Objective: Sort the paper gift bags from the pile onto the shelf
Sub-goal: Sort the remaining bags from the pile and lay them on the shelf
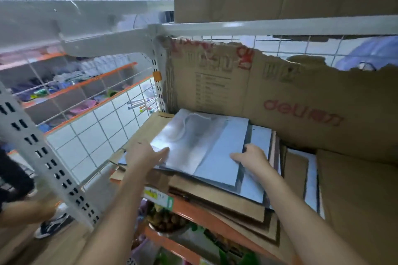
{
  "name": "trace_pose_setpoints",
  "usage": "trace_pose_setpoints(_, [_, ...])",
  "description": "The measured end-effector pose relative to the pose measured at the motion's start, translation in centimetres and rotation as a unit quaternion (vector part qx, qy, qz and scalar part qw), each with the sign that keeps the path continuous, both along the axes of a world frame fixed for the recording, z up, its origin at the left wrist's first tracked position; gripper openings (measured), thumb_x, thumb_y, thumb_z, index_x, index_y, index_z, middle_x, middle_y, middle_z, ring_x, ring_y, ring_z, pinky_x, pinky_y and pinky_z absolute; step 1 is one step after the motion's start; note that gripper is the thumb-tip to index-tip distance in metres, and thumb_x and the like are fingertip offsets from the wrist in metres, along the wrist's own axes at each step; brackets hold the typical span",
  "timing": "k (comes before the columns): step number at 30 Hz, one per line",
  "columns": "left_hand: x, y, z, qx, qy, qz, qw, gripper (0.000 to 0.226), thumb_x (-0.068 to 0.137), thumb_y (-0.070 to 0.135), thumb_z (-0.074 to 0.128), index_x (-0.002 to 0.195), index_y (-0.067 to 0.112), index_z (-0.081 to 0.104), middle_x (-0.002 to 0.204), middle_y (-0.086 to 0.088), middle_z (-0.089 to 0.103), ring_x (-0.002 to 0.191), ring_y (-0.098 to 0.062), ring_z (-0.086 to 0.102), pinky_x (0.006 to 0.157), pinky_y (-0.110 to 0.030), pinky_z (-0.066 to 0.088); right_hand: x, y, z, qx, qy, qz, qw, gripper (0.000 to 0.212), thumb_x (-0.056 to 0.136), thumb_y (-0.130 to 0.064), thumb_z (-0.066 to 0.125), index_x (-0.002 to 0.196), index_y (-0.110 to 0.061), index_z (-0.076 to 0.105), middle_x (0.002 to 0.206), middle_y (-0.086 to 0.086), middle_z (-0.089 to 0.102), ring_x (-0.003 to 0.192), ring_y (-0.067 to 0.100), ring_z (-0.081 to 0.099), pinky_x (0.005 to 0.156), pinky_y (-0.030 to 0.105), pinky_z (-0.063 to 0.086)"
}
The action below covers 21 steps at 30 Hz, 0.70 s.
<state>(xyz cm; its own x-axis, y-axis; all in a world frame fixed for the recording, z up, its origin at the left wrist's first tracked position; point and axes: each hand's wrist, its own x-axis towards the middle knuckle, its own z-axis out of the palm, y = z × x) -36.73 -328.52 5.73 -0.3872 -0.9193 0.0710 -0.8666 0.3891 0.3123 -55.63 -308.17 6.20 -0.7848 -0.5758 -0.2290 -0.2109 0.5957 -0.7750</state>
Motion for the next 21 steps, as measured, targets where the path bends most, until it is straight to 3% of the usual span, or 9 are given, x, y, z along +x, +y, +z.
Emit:
trace_pose_setpoints(1, [-0.1, -0.6, 0.0, 0.011, 0.011, -0.01, 1.0, 0.054, 0.077, 0.059, 0.061, 0.091, 0.008, 0.055, 0.08, -0.003, 0.054, 0.094, -0.028, 0.058, 0.069, -0.03, 0.041, 0.2, -0.3, 0.0, -0.006, -0.008, -0.01, 1.0, 0.035, 0.078, -0.029, 0.065, 0.103, -0.006, 0.058, 0.105, 0.011, 0.063, 0.093, 0.026, 0.06, 0.081, 0.035, 0.051])
trace_pose_setpoints(3, [-0.1, -1.6, -0.3, 0.052, 0.028, -0.027, 0.998, 0.062, 0.073, 0.062, 0.065, 0.095, 0.006, 0.049, 0.077, -0.002, 0.049, 0.083, -0.025, 0.052, 0.062, -0.03, 0.037, 0.5, -0.5, 0.2, -0.032, -0.035, -0.028, 0.998, 0.035, 0.078, -0.023, 0.068, 0.106, -0.004, 0.058, 0.107, 0.011, 0.064, 0.093, 0.026, 0.061, 0.084, 0.039, 0.053])
trace_pose_setpoints(6, [-0.1, -2.1, -0.6, 0.099, 0.072, -0.056, 0.991, 0.053, 0.075, 0.052, 0.069, 0.086, 0.005, 0.047, 0.074, -0.006, 0.043, 0.072, -0.021, 0.043, 0.056, -0.03, 0.028, 1.3, -0.3, 1.0, -0.114, -0.105, -0.044, 0.987, 0.024, 0.086, -0.011, 0.062, 0.107, -0.003, 0.054, 0.103, 0.004, 0.059, 0.087, 0.019, 0.056, 0.062, 0.022, 0.047])
trace_pose_setpoints(8, [0.1, -1.9, -0.3, 0.119, 0.091, -0.074, 0.986, 0.044, 0.079, 0.044, 0.068, 0.074, 0.01, 0.041, 0.07, -0.006, 0.039, 0.065, -0.019, 0.038, 0.053, -0.03, 0.025, 1.7, 0.2, 1.2, -0.159, -0.126, -0.071, 0.976, 0.026, 0.088, -0.008, 0.059, 0.112, -0.002, 0.05, 0.106, 0.006, 0.057, 0.09, 0.02, 0.055, 0.065, 0.022, 0.046])
trace_pose_setpoints(11, [0.2, -0.8, 0.5, 0.141, 0.168, -0.112, 0.969, 0.034, 0.086, 0.029, 0.064, 0.077, 0.009, 0.038, 0.069, -0.005, 0.037, 0.065, -0.02, 0.038, 0.052, -0.029, 0.026, 1.9, 1.1, 1.1, -0.193, -0.093, -0.119, 0.969, 0.02, 0.091, -0.011, 0.055, 0.11, -0.008, 0.049, 0.113, 0.01, 0.059, 0.094, 0.023, 0.058, 0.063, 0.026, 0.047])
trace_pose_setpoints(13, [0.4, 0.4, 1.1, 0.213, 0.277, -0.113, 0.93, 0.023, 0.091, 0.019, 0.059, 0.088, 0.006, 0.041, 0.075, -0.009, 0.044, 0.067, -0.022, 0.044, 0.052, -0.029, 0.036, 1.8, 2.2, 1.0, -0.215, -0.081, -0.154, 0.961, 0.013, 0.093, -0.012, 0.052, 0.106, -0.01, 0.049, 0.11, 0.008, 0.059, 0.093, 0.023, 0.059, 0.063, 0.028, 0.048])
trace_pose_setpoints(15, [1.1, 1.6, 1.4, 0.325, 0.394, -0.117, 0.852, 0.012, 0.093, 0.013, 0.055, 0.1, 0.008, 0.046, 0.085, -0.012, 0.056, 0.072, -0.024, 0.057, 0.055, -0.034, 0.053, 1.6, 3.5, 1.1, -0.249, -0.078, -0.183, 0.948, 0.009, 0.094, -0.011, 0.05, 0.103, -0.012, 0.05, 0.102, 0.005, 0.06, 0.087, 0.02, 0.06, 0.065, 0.03, 0.049])
trace_pose_setpoints(17, [1.8, 2.4, 1.1, 0.392, 0.448, -0.139, 0.791, 0.016, 0.094, 0.011, 0.052, 0.107, 0.019, 0.054, 0.096, -0.011, 0.064, 0.083, -0.028, 0.063, 0.065, -0.037, 0.057, 1.3, 5.2, 1.2, -0.279, -0.077, -0.207, 0.934, 0.008, 0.094, -0.01, 0.049, 0.101, -0.013, 0.051, 0.095, 0.003, 0.06, 0.081, 0.018, 0.06, 0.062, 0.029, 0.048])
trace_pose_setpoints(21, [1.9, 4.2, -0.3, 0.434, 0.481, -0.161, 0.744, 0.034, 0.094, 0.007, 0.048, 0.114, 0.032, 0.058, 0.097, -0.003, 0.068, 0.079, -0.02, 0.064, 0.058, -0.028, 0.055, 0.4, 9.5, 1.1, -0.318, -0.089, -0.254, 0.909, 0.014, 0.093, -0.011, 0.051, 0.107, -0.014, 0.053, 0.094, 0.005, 0.064, 0.082, 0.022, 0.064, 0.065, 0.034, 0.051])
